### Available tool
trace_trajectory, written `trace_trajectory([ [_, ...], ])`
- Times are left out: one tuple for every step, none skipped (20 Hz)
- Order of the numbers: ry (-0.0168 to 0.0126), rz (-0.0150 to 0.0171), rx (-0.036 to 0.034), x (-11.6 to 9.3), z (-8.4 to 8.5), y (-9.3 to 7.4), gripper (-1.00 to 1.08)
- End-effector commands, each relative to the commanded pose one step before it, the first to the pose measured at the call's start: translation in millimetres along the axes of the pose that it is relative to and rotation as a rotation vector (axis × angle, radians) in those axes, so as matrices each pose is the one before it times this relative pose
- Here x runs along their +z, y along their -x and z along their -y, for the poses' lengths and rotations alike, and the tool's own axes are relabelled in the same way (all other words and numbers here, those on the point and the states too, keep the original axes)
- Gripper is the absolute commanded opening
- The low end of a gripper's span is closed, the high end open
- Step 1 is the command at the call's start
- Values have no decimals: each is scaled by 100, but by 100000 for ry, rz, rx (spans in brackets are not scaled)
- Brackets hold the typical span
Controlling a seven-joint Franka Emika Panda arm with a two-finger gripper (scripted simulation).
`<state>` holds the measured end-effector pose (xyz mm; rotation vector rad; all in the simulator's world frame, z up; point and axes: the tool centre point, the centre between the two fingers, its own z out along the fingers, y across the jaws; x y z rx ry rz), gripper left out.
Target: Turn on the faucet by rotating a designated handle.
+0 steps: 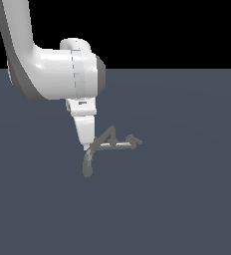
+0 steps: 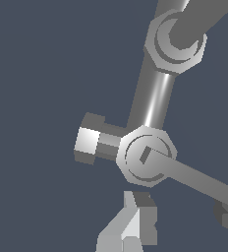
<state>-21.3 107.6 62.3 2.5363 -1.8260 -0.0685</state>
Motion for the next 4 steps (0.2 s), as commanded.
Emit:
trace_trajectory([
  [-3542,-2187,8667,-44,1528,-5953,-100],
  [-213,-144,713,-10,316,-421,-100],
  [-196,-128,652,-10,291,-384,-100],
  [0,0,0,0,0,0,-100],
])
